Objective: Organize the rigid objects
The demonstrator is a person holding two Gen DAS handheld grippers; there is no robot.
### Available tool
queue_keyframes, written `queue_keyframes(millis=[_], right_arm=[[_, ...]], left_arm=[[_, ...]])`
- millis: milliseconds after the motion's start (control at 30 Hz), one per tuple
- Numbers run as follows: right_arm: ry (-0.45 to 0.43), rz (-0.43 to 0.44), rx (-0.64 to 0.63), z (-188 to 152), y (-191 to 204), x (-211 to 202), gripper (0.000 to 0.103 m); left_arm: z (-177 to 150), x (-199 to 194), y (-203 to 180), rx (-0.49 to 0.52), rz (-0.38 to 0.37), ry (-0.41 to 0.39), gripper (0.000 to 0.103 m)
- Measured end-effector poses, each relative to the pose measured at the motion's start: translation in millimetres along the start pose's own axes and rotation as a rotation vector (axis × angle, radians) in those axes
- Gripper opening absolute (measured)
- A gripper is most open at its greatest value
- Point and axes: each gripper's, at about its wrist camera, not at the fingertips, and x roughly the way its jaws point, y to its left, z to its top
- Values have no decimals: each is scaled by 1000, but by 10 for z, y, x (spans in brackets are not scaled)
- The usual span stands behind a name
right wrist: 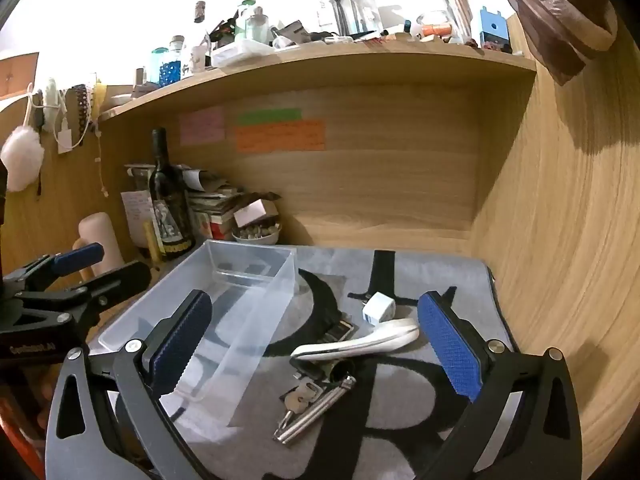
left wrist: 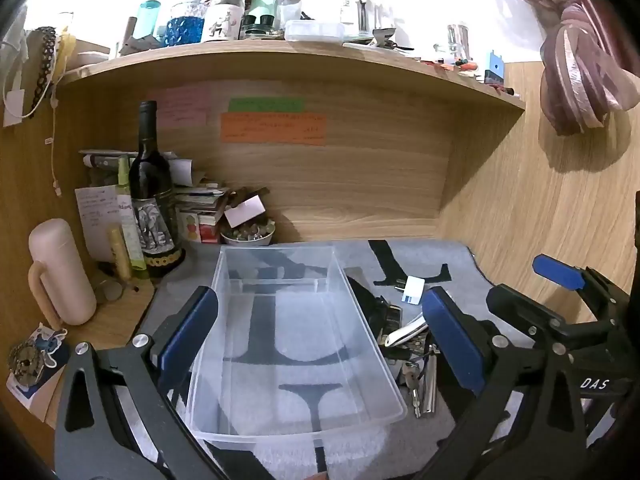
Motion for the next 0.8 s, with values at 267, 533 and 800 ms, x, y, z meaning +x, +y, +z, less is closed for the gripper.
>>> queue_keyframes(millis=[267, 533, 800], right_arm=[[8, 2, 5, 5, 30, 26, 103], [12, -1, 0, -17, 58, 51, 103], [19, -4, -7, 5, 53, 58, 103]], left_arm=[[-7, -5, -34, 13, -3, -28, 103], [3, -7, 4, 8, -2, -39, 103], [22, -31, -11, 14, 0, -46, 103]])
